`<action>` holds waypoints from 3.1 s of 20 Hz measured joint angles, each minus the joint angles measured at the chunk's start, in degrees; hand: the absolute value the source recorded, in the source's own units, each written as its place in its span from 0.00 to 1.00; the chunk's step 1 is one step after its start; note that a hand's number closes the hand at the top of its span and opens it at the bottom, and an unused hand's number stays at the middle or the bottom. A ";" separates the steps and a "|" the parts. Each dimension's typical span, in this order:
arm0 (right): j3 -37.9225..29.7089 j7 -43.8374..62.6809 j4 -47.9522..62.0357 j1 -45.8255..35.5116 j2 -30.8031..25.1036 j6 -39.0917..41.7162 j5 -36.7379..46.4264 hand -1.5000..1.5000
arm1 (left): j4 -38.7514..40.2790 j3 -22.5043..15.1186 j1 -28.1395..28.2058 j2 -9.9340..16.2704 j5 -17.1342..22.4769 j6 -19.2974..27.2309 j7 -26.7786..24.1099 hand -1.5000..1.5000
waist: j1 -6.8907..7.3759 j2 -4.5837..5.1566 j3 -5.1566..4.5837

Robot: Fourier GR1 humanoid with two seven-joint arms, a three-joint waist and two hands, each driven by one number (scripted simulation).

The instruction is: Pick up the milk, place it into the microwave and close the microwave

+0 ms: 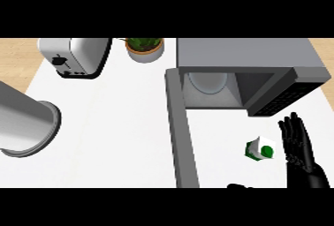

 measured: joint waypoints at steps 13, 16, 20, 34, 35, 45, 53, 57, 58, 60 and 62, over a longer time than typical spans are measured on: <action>-10.38 -11.69 18.54 -2.32 -1.11 -0.14 -5.65 0.00 | 0.88 4.57 3.08 -2.00 3.04 -5.91 -1.35 0.00 | 0.05 0.01 0.00; -12.07 -16.22 23.66 -2.06 -1.45 0.52 -6.37 0.00 | 0.74 5.99 4.06 -2.31 4.01 -7.35 -1.47 0.00 | 0.11 0.00 0.01; -15.04 -19.89 30.54 -4.63 -3.04 2.44 -8.30 0.00 | 0.70 6.20 5.13 -3.02 4.46 -8.28 -1.32 0.00 | 0.15 0.01 0.01; -20.50 -36.08 57.04 -14.65 -5.79 4.60 -8.96 0.00 | 1.01 6.79 6.70 -3.61 5.72 -9.95 -3.23 0.00 | 0.28 0.06 0.02; -21.20 -36.99 59.17 -15.81 -6.33 4.61 -9.11 0.00 | 0.97 7.43 6.87 -3.45 5.86 -10.25 -2.97 0.00 | 0.32 0.06 0.04; -24.01 -46.85 79.51 -26.91 -9.03 4.27 -8.22 1.00 | 1.37 8.58 6.01 -3.35 6.82 -10.86 -2.54 0.00 | 0.55 0.14 0.06; -23.84 -53.57 86.46 -30.99 -9.48 3.35 -6.01 1.00 | 1.50 10.08 5.56 -3.01 7.89 -11.26 -1.69 0.00 | 0.60 0.03 -0.08; -23.46 -53.93 86.68 -33.00 -9.25 3.91 -6.11 1.00 | 1.63 10.11 5.54 -3.47 8.01 -11.52 -2.04 0.00 | 0.50 0.04 -0.07; -23.09 -53.81 86.88 -33.80 -9.38 4.35 -5.93 1.00 | 1.62 10.01 5.67 -3.54 8.02 -11.74 -2.03 0.00 | 0.55 0.06 -0.04; -22.44 -53.37 88.07 -36.30 -9.92 5.30 -5.45 1.00 | 1.86 10.54 4.93 -2.69 8.46 -11.70 -1.31 0.00 | 0.71 0.14 0.02; -21.54 -52.39 88.81 -39.16 -10.60 6.87 -4.90 1.00 | 1.99 11.10 4.74 -2.16 9.01 -12.09 -1.14 0.00 | 0.95 0.18 0.04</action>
